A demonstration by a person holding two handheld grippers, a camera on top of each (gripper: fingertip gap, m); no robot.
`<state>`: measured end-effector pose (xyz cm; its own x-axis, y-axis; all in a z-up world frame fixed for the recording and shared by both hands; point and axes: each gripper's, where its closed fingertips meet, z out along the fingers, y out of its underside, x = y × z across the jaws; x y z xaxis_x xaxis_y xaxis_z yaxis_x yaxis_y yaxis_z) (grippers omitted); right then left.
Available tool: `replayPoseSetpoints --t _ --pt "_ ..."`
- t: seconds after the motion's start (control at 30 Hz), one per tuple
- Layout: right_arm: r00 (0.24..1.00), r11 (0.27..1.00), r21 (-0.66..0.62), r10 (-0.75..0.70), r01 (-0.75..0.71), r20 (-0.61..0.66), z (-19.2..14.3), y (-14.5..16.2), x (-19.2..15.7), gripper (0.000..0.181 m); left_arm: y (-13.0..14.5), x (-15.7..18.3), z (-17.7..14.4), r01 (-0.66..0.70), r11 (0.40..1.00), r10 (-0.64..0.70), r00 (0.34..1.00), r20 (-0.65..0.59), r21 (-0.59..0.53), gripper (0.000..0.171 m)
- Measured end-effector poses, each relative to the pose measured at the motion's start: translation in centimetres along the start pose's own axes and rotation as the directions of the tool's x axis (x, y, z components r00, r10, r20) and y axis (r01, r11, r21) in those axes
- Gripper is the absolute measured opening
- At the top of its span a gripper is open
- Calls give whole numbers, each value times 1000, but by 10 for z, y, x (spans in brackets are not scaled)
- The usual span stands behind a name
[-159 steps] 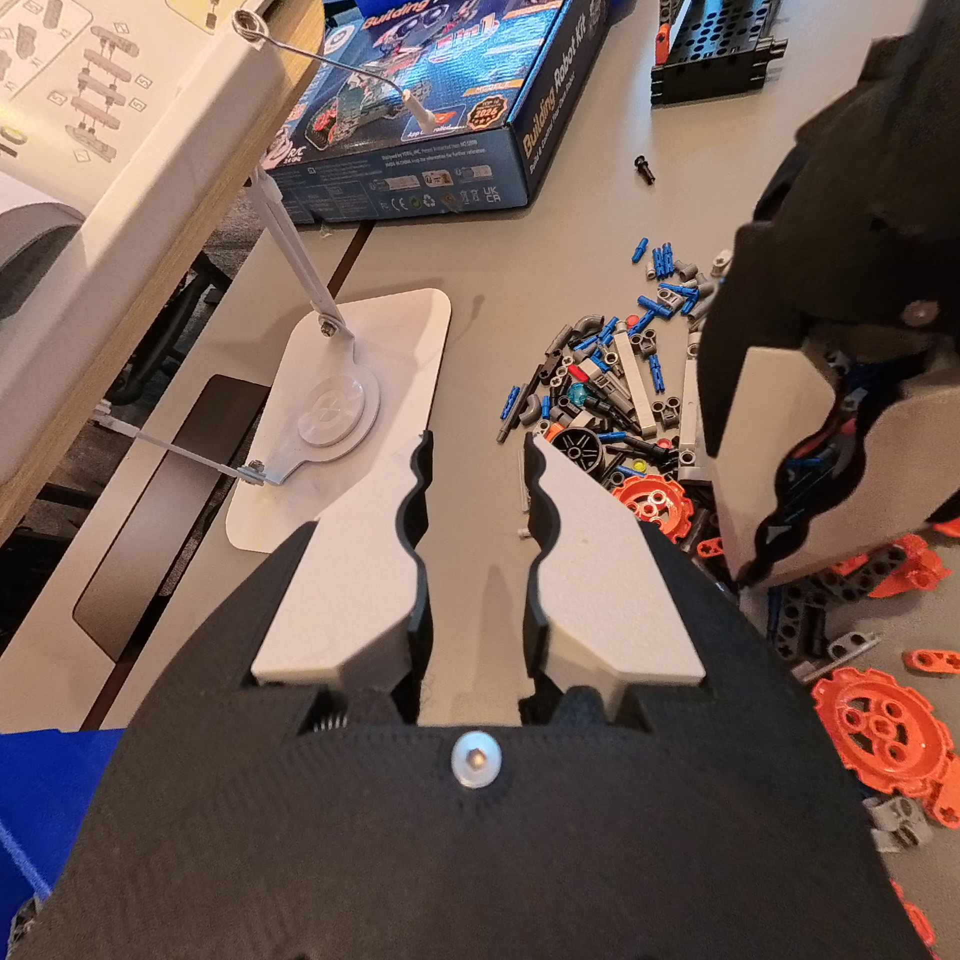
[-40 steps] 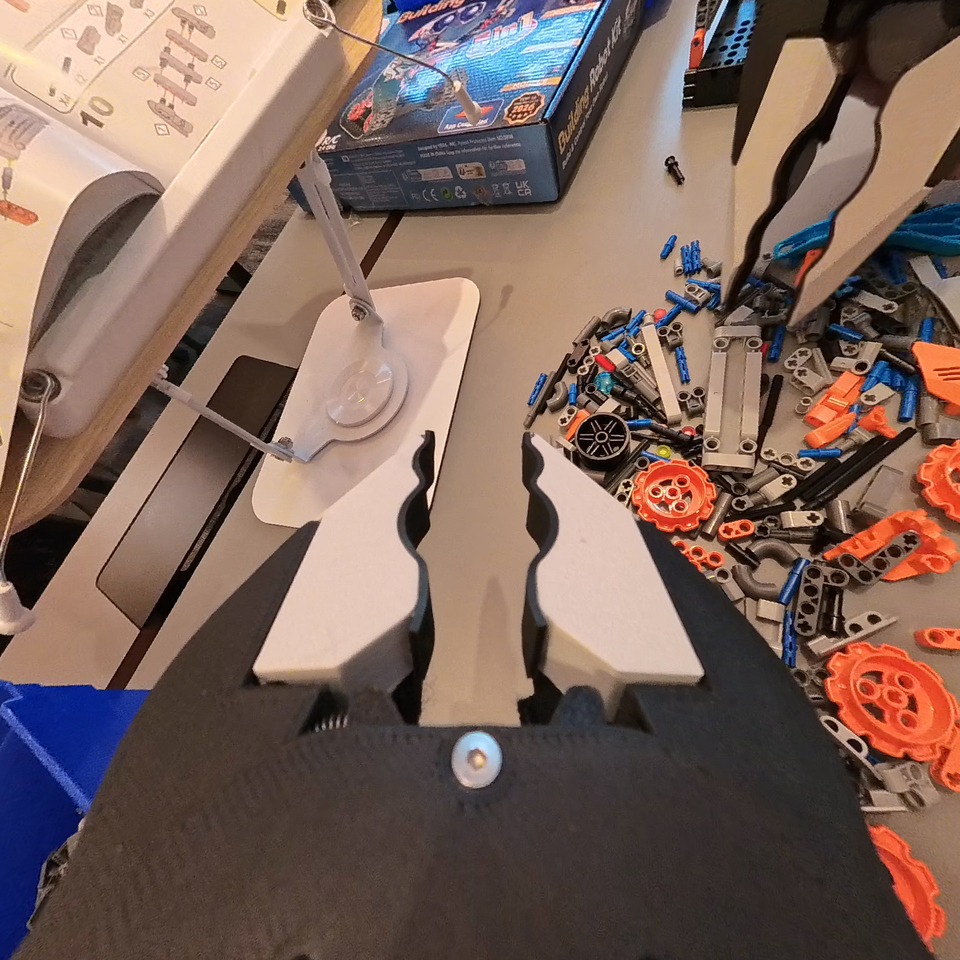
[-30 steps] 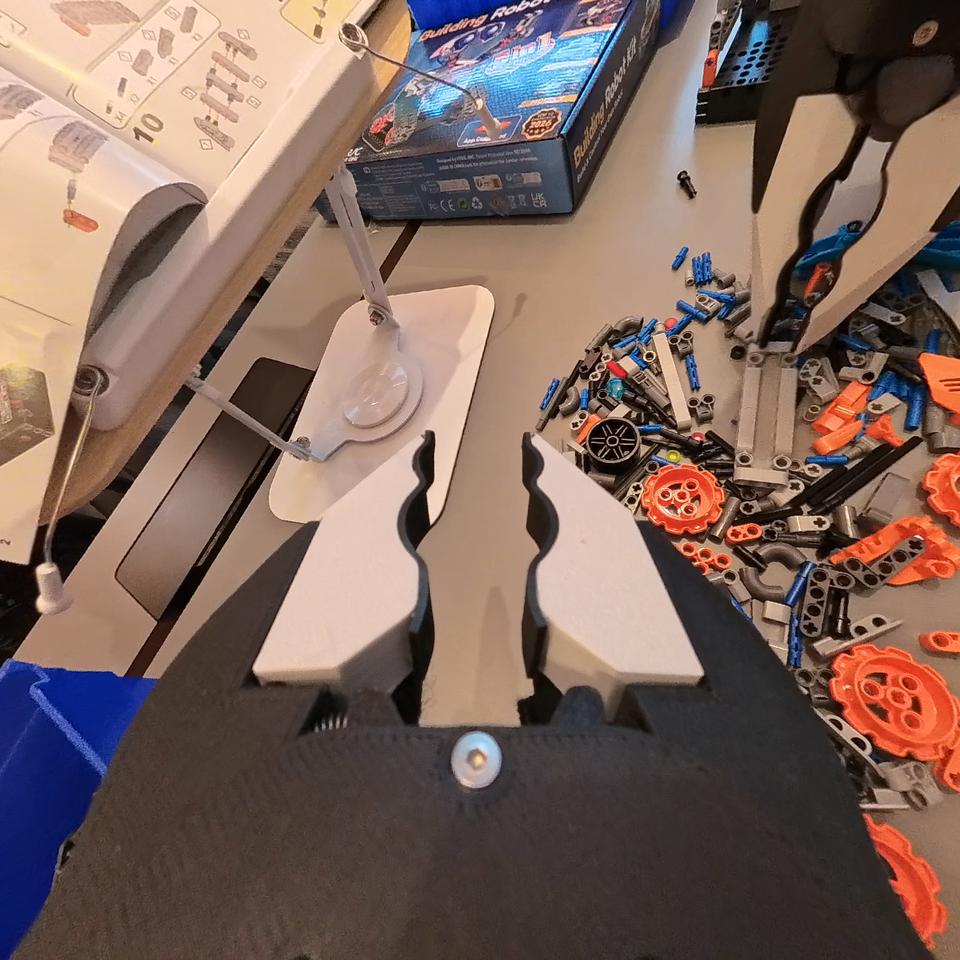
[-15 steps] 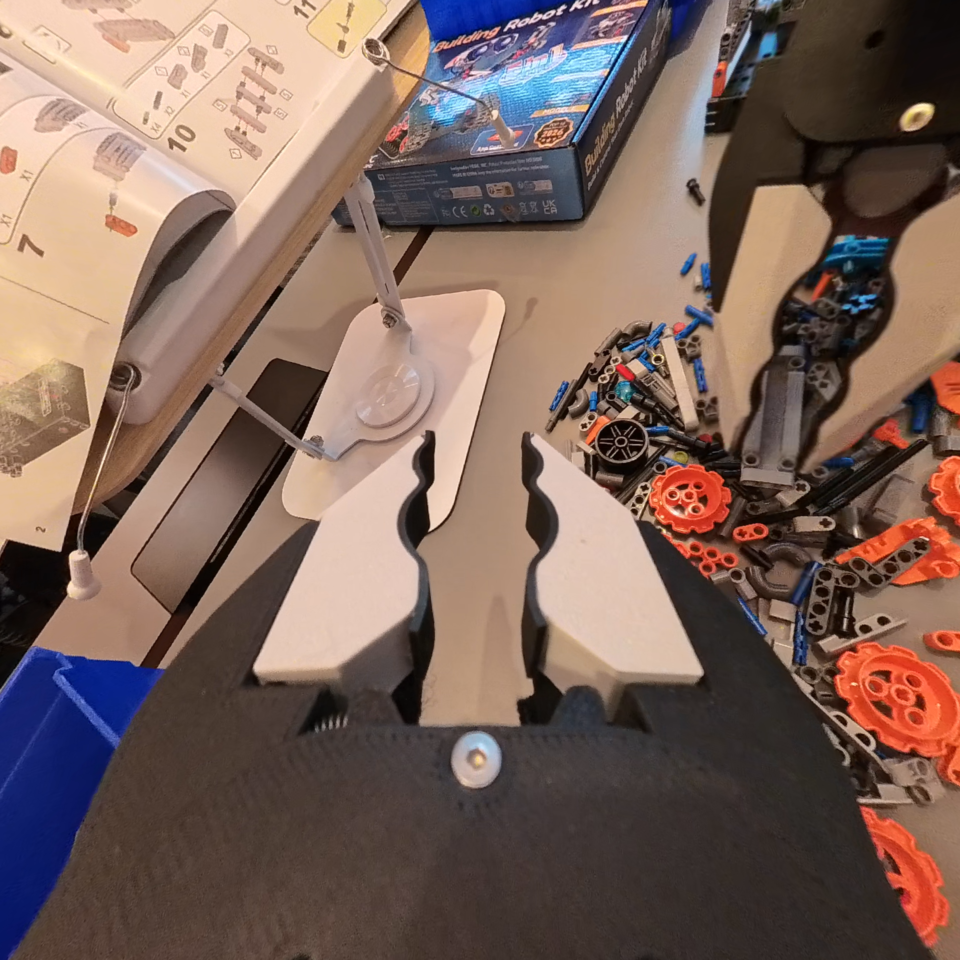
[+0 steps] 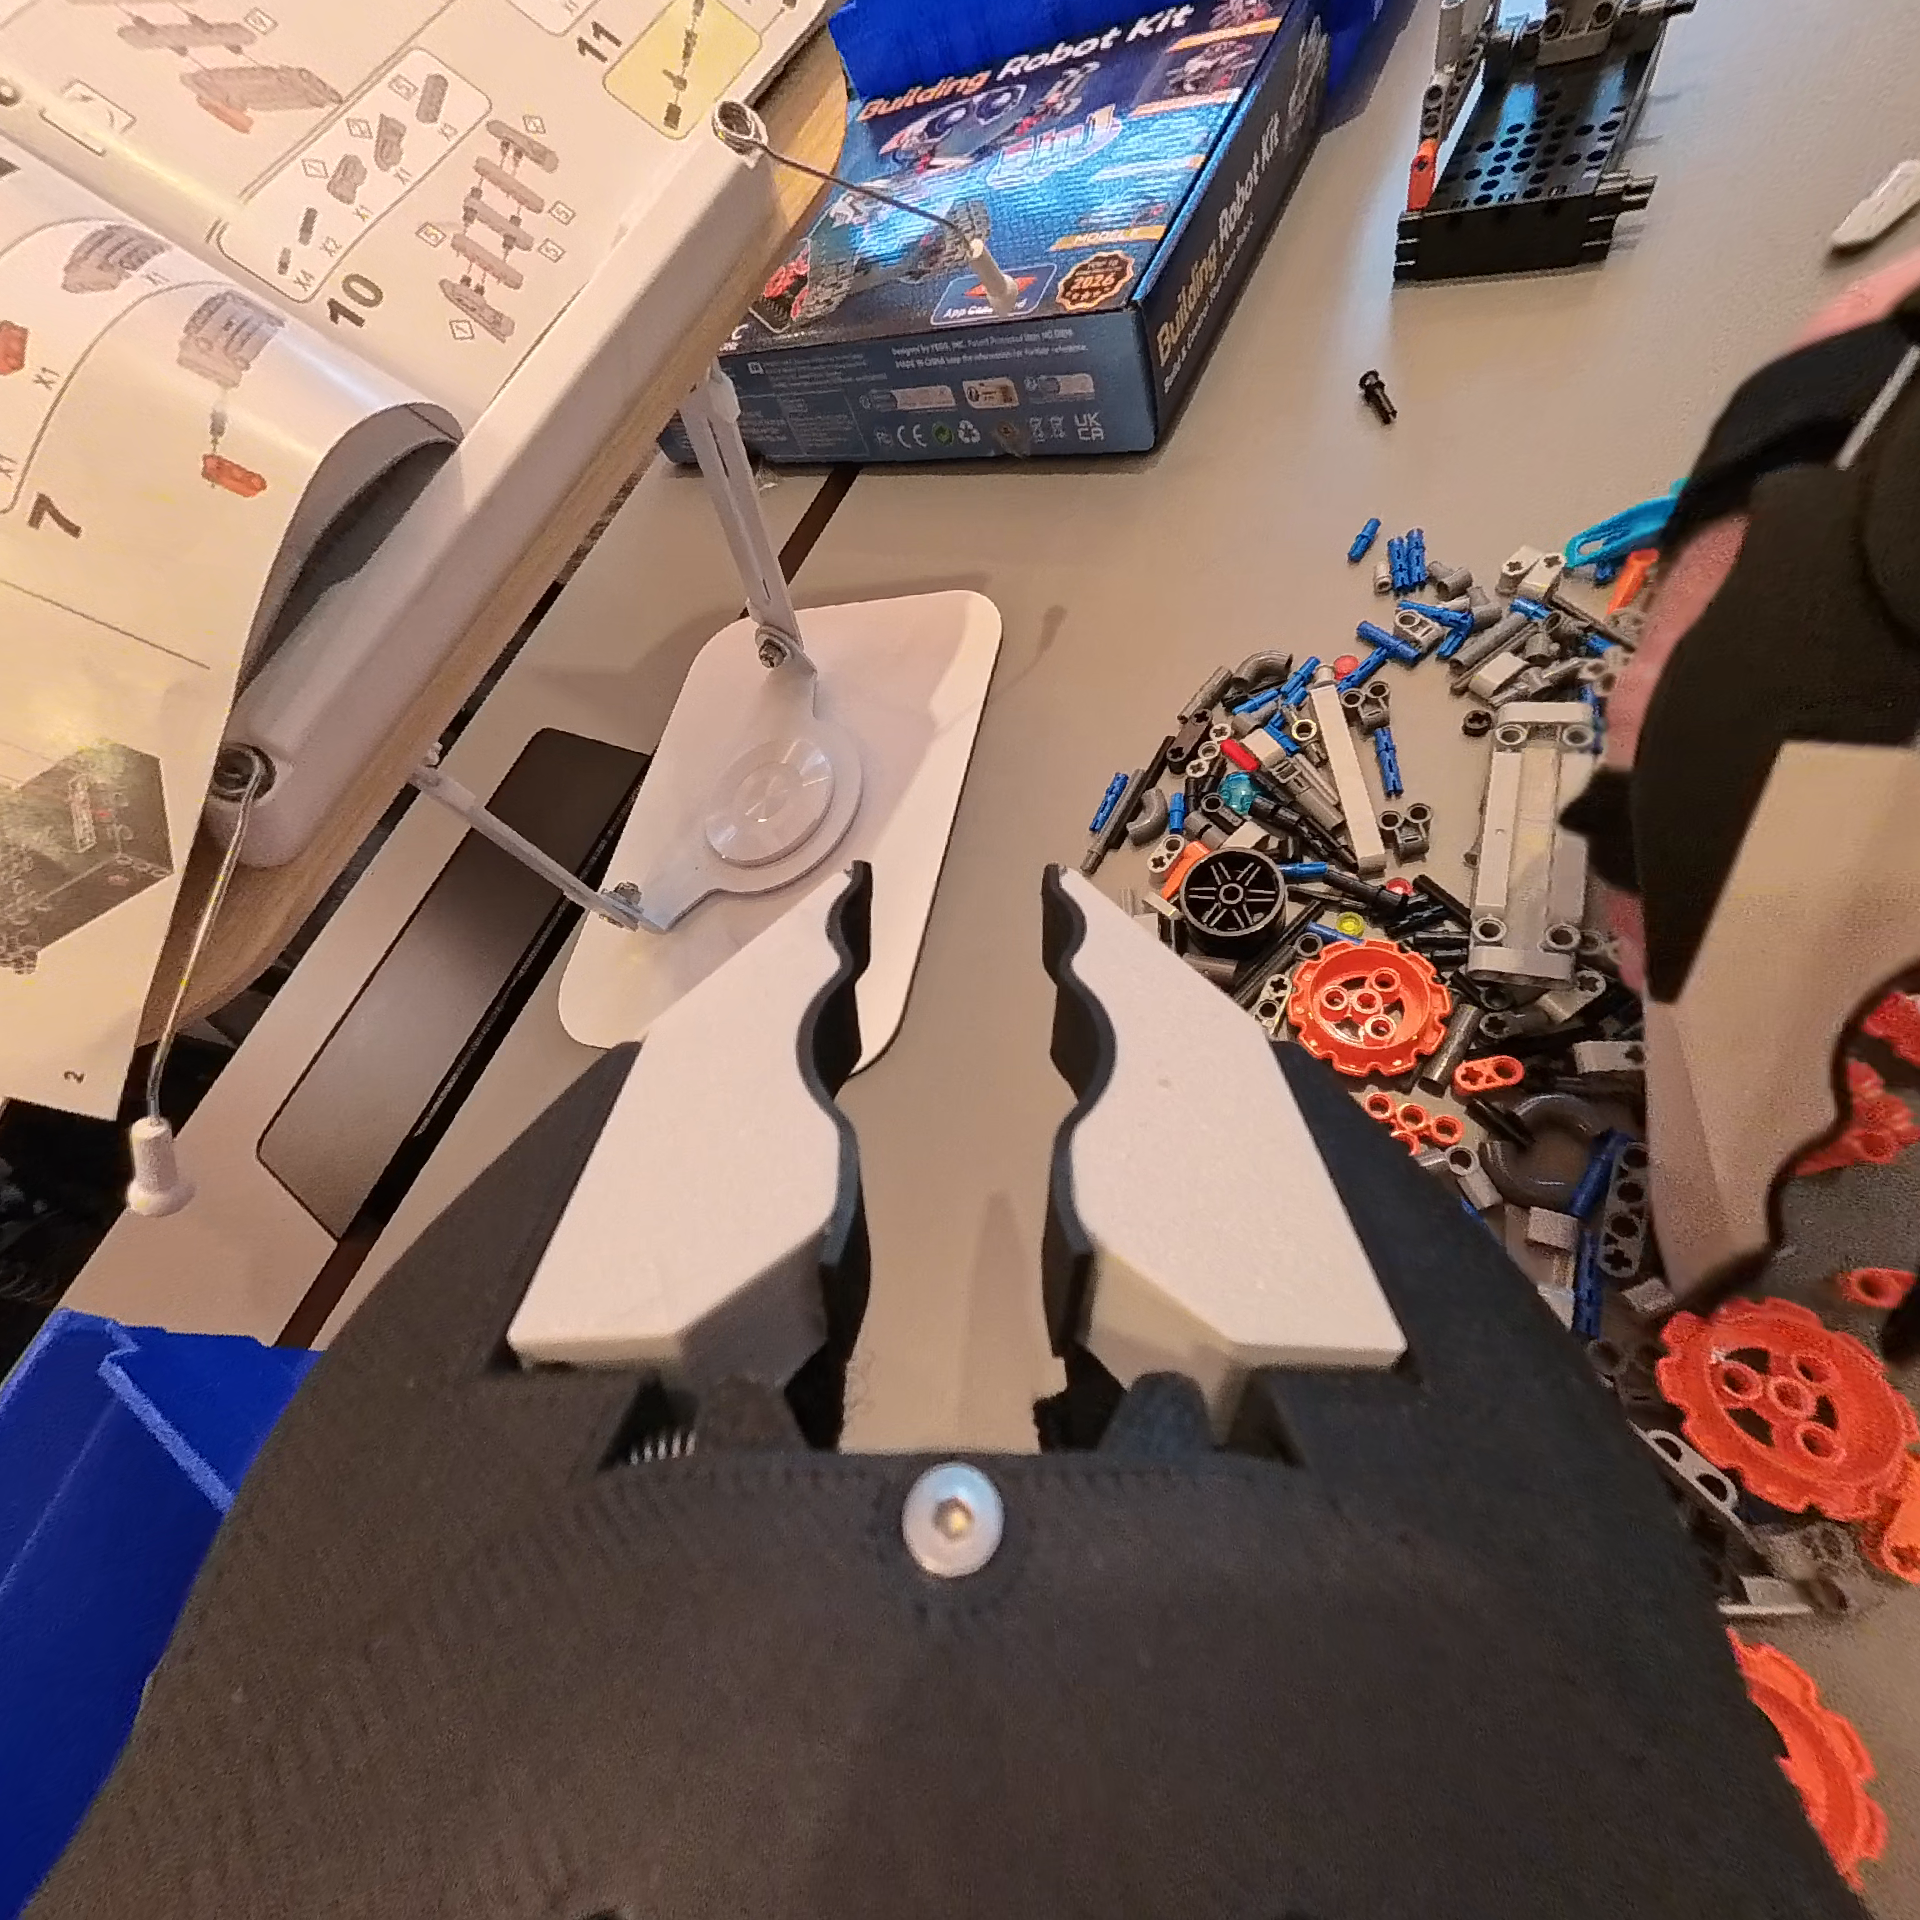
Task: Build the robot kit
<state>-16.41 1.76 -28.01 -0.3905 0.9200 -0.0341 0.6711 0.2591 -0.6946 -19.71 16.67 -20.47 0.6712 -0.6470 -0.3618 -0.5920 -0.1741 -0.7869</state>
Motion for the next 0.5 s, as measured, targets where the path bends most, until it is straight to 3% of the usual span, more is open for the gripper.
replayPoseSetpoints --t 0.3,0.5 --pt "1000 1000 -4 -14 14 -19 -1 -18 7 24 -4 -5 -7 7 1000 -8 1000 11 24 30" --pt "999 998 -57 3 -6 -50 -41 14 4 18 -6 -5 -9 2 1000 -2 1000 15 25 30"
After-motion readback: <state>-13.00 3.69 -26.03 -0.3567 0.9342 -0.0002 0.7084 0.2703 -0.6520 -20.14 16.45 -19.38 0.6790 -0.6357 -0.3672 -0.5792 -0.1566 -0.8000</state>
